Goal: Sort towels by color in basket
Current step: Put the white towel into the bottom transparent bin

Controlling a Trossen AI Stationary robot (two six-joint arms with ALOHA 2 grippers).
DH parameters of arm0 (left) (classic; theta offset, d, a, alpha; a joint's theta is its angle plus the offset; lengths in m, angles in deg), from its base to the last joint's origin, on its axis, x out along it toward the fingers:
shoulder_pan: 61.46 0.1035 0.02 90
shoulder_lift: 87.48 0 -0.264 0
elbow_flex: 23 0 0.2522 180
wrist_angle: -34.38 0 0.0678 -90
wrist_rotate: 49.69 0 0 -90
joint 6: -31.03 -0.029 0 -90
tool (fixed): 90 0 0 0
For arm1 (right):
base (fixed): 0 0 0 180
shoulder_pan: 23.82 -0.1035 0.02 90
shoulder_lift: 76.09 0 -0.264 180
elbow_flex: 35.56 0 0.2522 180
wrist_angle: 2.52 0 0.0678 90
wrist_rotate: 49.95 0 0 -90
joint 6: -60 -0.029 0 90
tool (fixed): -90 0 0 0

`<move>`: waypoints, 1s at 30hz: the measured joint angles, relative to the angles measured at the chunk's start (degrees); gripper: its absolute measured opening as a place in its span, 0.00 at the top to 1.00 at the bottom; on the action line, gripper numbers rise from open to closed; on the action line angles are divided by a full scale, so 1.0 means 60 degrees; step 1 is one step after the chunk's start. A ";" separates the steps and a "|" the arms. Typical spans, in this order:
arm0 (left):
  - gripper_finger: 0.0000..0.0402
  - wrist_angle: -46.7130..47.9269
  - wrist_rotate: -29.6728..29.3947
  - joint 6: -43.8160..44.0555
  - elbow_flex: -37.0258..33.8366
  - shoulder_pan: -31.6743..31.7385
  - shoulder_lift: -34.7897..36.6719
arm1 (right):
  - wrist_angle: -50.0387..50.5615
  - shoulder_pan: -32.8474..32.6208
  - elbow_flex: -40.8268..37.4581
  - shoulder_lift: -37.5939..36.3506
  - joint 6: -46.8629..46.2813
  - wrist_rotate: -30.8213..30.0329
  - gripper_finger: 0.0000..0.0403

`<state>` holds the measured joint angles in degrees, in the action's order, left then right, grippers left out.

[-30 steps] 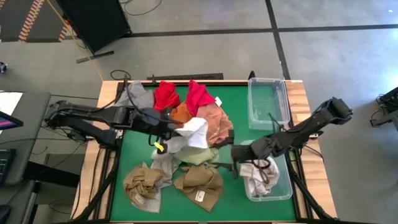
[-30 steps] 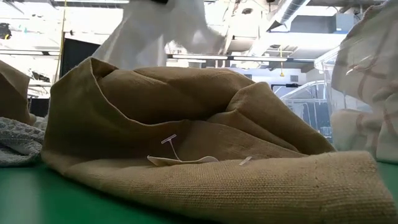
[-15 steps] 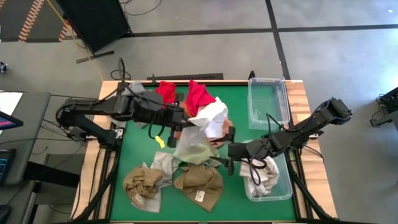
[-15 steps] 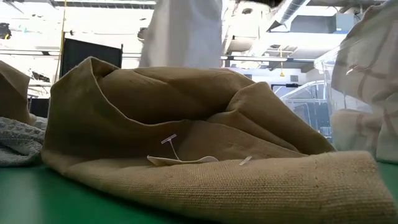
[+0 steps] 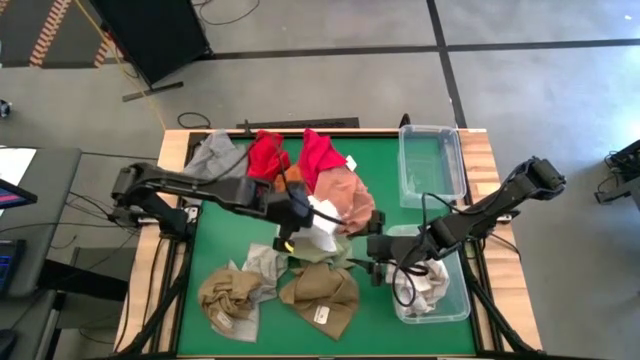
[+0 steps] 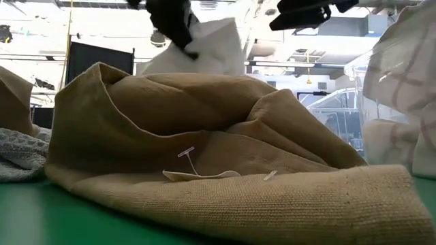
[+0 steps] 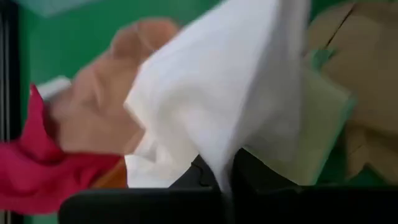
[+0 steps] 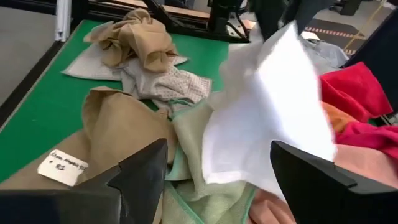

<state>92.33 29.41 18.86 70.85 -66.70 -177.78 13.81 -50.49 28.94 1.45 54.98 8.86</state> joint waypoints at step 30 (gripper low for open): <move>0.68 -0.2616 -0.0240 0.0468 -0.3472 0.1051 0.0073 | -0.2350 0.2903 -0.0003 0.2637 0.1169 0.1800 0.22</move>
<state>76.63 27.97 21.67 50.02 -60.39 -177.34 -0.29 -33.07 28.93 17.27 62.00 19.66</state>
